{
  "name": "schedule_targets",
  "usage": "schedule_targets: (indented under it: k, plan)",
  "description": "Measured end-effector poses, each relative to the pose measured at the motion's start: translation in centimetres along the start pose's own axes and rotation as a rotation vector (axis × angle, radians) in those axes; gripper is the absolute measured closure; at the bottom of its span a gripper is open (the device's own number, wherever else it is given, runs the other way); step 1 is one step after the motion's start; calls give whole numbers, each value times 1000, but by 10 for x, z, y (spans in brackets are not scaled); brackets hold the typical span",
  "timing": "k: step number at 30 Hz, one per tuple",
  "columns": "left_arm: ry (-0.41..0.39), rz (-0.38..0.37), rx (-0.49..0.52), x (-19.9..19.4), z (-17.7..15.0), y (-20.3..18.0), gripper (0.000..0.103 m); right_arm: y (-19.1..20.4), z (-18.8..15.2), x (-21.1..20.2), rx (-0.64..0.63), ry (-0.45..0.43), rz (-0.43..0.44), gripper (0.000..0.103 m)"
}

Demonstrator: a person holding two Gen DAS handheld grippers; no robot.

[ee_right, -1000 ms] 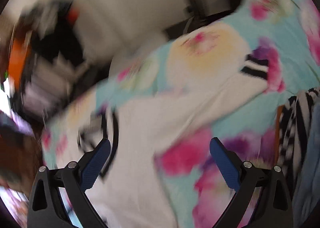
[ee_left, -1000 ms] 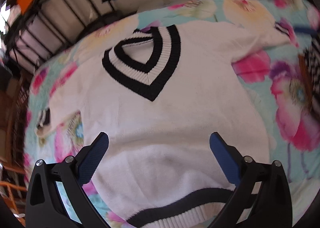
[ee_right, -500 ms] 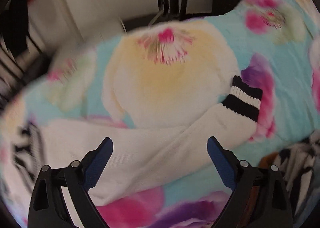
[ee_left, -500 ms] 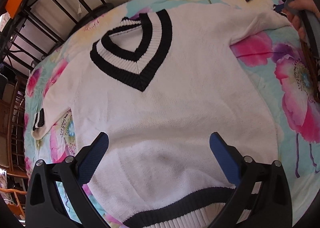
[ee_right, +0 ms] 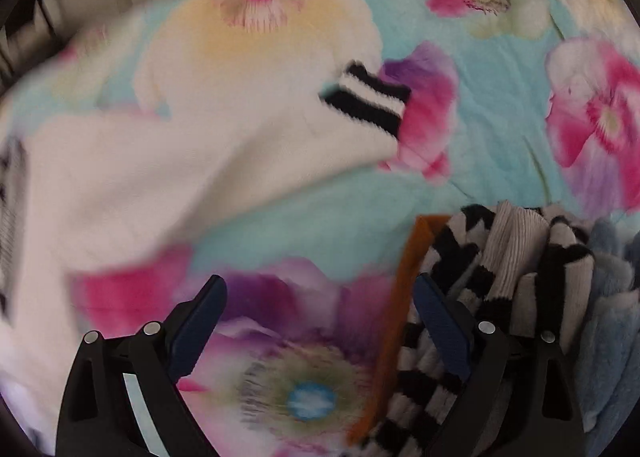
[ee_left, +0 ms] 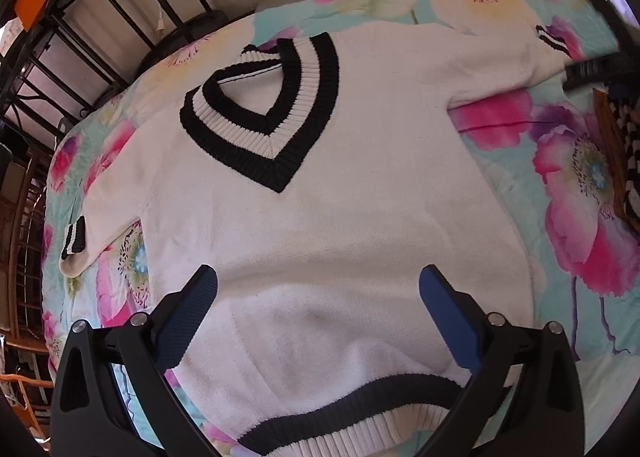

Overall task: Fold small clothes
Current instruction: 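Move the right tool to the striped cuff of the sweater sleeve, then grasp the sleeve cuff with the right gripper and lift it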

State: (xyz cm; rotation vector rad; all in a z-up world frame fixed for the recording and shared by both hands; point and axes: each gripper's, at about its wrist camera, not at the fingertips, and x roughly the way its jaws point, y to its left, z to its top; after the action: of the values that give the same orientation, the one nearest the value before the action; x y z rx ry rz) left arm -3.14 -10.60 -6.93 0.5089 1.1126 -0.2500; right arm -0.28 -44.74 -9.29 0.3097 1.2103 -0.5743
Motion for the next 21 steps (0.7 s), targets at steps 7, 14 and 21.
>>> schedule_targets:
  k: [7,14,21]
  plan:
    - [33,22,17,13,-5,-1,4,-24,61,7,378,-81,357,24]
    - [61,30,10,26,-5,0,4,9,76,52,368,13,267,47]
    - [69,27,3,28,-4,2,4,-2,70,57,397,26,191,97]
